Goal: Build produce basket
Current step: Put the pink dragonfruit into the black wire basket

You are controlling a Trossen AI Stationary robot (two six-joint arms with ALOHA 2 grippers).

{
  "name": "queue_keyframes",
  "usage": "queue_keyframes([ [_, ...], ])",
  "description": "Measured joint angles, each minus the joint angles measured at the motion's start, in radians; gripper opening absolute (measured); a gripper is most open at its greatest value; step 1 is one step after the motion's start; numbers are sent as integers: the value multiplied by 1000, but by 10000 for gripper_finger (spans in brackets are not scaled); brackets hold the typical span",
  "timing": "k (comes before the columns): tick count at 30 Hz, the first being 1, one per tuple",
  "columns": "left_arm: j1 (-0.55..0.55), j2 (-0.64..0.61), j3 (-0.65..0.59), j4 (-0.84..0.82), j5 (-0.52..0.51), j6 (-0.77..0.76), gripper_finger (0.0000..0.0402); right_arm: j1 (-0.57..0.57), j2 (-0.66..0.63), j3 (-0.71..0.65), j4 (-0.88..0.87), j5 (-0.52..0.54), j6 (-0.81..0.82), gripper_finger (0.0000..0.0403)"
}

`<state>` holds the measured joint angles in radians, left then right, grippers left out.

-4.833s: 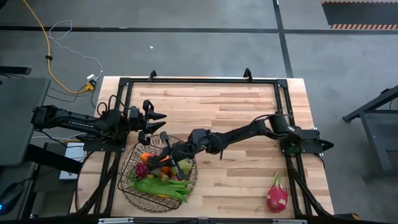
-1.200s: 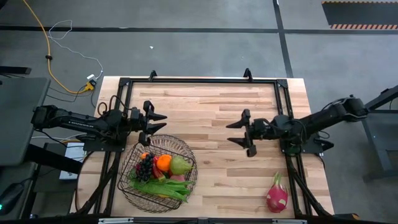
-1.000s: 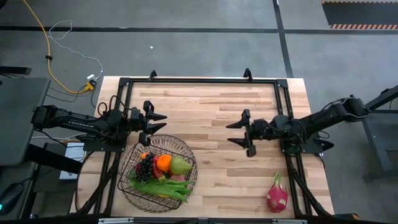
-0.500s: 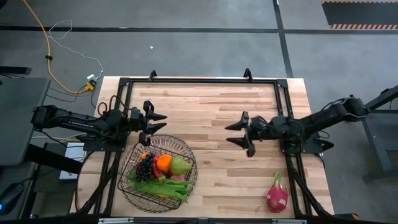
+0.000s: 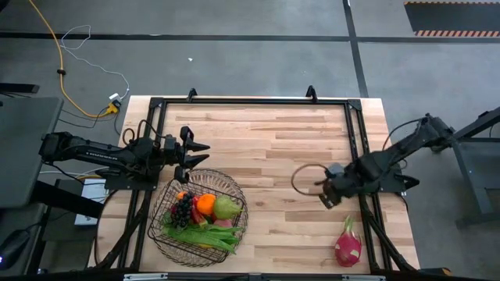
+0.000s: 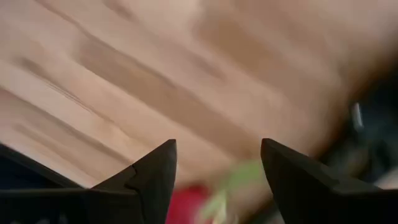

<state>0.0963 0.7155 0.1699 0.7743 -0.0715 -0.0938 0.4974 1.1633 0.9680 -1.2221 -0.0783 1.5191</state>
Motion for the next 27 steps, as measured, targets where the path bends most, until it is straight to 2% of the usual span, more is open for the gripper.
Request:
queue_keyframes([
  [4,0,0,0,0,8,0,129,91,61,-56,13,-128,194,225],
  [6,0,0,0,0,8,0,129,120,86,-90,83,-178,242,225],
  [11,0,0,0,0,8,0,129,157,134,-151,196,-210,344,225],
  [15,0,0,0,0,8,0,129,180,166,-189,201,-276,409,225],
  [19,0,0,0,0,8,0,129,214,179,-238,325,-314,466,225],
  [22,0,0,0,0,8,0,129,236,179,-272,403,-313,515,224],
  [27,1,0,0,0,8,0,129,268,179,-302,415,-306,574,225],
])
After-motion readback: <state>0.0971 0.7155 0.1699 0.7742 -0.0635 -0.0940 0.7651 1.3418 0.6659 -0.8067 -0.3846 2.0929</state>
